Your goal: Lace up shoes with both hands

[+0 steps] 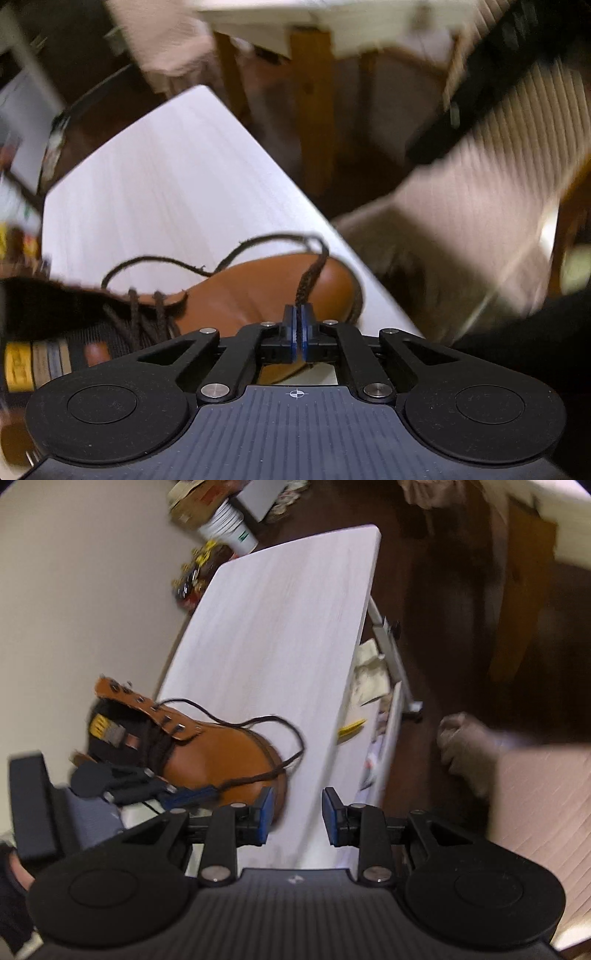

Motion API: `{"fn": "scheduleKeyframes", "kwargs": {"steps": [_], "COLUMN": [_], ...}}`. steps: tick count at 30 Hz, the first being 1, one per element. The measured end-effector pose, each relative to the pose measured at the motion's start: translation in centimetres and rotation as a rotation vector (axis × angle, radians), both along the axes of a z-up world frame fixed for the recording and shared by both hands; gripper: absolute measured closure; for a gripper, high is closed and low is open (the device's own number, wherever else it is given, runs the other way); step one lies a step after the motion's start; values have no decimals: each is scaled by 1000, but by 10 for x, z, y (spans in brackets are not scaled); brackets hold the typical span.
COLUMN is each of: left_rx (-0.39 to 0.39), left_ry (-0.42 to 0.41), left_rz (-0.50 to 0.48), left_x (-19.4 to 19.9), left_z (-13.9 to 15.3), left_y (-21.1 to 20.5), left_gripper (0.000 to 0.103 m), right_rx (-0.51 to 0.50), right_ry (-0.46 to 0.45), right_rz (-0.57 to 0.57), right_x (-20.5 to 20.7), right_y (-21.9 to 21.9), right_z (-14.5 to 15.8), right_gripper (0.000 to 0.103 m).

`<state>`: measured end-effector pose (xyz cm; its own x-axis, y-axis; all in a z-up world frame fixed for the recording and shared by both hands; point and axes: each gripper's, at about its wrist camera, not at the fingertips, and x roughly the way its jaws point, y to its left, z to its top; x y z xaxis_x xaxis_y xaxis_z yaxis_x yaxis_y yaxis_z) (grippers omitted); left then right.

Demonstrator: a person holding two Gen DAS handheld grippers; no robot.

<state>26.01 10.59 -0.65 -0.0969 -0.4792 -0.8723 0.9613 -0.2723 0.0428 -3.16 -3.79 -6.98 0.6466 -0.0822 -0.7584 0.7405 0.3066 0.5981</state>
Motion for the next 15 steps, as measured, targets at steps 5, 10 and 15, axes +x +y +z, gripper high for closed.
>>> {"fn": "scheduleKeyframes", "kwargs": {"steps": [5, 10, 15], "left_rx": [-14, -44, -44], "left_ry": [393, 479, 432], "left_rz": [349, 460, 423], "left_x": [40, 53, 44], "left_z": [20, 30, 35], "left_y": [25, 41, 48], "left_gripper": [101, 101, 101], "right_rx": [292, 429, 450], "right_ry": [-231, -293, -284], "right_rz": [-115, -105, -103], "right_x": [8, 31, 43], "right_y": [-2, 0, -2], "right_z": [-24, -40, -48], "right_gripper": [69, 69, 69]}}
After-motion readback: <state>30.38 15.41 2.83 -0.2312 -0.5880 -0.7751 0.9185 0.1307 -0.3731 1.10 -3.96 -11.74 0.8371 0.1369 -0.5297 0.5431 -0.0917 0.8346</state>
